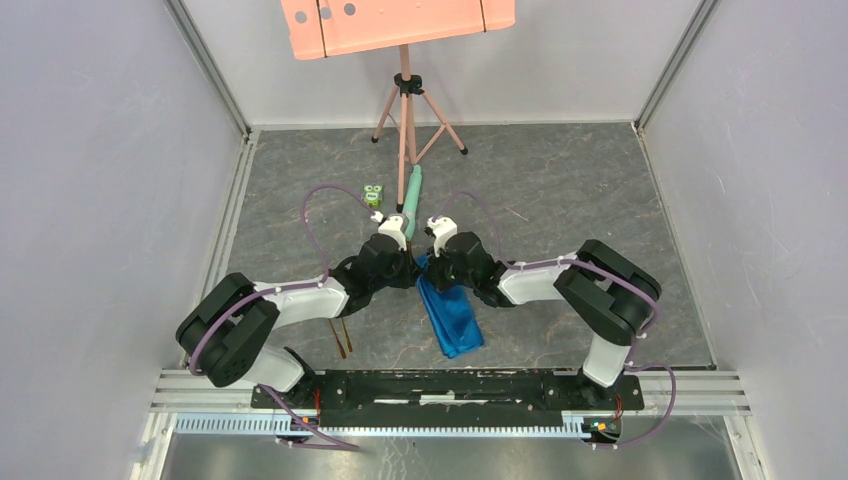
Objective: Fold the napkin into a case and place the utensils inside
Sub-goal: Grasp the top corner of the smaller rectangle folded napkin from the folded napkin.
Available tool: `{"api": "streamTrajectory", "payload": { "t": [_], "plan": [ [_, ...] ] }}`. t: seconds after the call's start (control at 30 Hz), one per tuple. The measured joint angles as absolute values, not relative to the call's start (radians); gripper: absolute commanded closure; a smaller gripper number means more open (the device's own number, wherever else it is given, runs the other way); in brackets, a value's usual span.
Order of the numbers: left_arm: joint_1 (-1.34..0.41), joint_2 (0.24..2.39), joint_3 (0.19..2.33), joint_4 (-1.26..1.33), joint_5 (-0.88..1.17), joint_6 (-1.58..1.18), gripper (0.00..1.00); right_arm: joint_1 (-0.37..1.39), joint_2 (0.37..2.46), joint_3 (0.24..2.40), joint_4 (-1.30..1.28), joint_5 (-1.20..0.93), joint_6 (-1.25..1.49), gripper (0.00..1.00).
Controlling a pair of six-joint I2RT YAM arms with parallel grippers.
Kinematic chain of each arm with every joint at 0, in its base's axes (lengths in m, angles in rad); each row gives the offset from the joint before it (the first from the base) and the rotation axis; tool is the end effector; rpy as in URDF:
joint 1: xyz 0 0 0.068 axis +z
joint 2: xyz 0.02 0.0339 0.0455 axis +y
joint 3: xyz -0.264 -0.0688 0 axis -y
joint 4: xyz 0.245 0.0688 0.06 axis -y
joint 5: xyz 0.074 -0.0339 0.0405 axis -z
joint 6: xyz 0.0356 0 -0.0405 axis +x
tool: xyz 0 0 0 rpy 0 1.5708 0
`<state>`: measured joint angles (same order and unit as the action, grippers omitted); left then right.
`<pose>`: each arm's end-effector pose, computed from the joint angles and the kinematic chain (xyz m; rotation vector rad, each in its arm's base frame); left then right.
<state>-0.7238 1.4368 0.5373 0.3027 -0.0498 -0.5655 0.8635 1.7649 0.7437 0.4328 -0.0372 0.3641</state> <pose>0.2070 -0.1806 0.1590 0.1482 2.2437 -0.6707 0.2207 0.2602 0.1341 -0.5791 2.1799 0.7292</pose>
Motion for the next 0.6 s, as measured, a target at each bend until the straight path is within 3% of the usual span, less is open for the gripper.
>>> {"api": "streamTrajectory", "payload": {
  "t": [0.47,0.6],
  "plan": [
    [-0.715,1.432,0.538,0.271,-0.069,-0.592,0.98,0.870,1.805,0.780,0.537,0.020,0.399,0.99],
    [-0.706,1.432,0.538,0.257,-0.073,-0.600,0.97,0.870,1.861,0.780,0.577,0.010,0.416,0.91]
  ]
}}
